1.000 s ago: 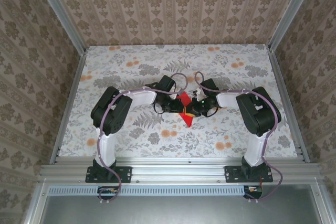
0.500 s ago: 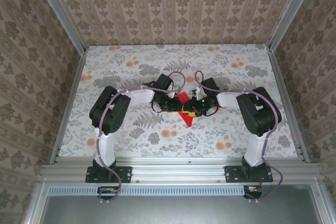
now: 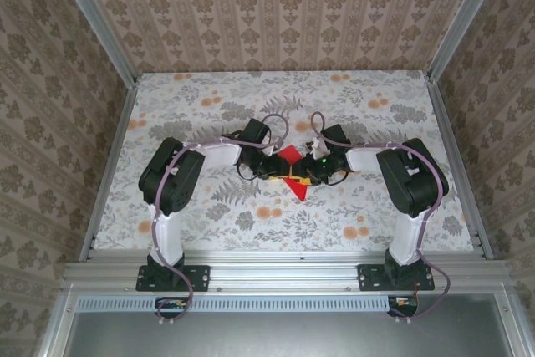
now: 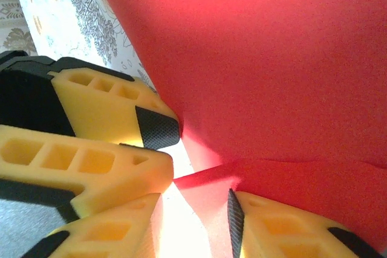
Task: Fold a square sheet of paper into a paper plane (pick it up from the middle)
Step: Third fold the triangle at the center of the table.
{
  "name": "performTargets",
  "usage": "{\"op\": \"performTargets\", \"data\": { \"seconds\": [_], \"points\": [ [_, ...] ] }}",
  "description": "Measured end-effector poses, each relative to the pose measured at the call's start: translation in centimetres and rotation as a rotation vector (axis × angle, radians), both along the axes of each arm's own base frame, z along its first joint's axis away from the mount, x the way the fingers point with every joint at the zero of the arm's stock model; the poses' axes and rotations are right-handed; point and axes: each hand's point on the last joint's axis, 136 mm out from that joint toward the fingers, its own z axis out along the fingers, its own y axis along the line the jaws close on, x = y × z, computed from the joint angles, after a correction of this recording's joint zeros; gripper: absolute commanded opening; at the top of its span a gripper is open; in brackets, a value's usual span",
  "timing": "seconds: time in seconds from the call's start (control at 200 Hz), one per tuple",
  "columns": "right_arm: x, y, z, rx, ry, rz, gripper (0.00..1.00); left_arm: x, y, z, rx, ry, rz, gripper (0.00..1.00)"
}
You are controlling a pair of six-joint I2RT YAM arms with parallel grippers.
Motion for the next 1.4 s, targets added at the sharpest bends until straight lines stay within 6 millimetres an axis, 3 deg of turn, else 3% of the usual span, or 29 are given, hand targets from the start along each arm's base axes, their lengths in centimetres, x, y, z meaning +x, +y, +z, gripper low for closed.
{"op": "performTargets", "data": {
  "seconds": [0.44, 0.7, 0.915, 1.4],
  "points": [
    [-0.2, 0.0, -0.5, -0.002, -0.016, 0.002, 0.21, 0.9, -0.1, 1.7, -0.015, -0.052, 0.032, 0.38],
    [-0.7, -0.2, -0.9, -0.008, -0.010, 0.009, 0.09, 0.4, 0.1, 1.4, 0.010, -0.041, 0.030, 0.35],
    [-0.8, -0.3, -1.0, -0.009, -0.009, 0.011, 0.06, -0.4, -0.4, 1.3, 0.024, -0.026, 0.010, 0.30],
    [-0.8, -0.3, -1.0, -0.009, -0.010, 0.012, 0.05, -0.7, -0.1, 0.8, 0.084, -0.027, -0.009, 0.32]
  ]
}}
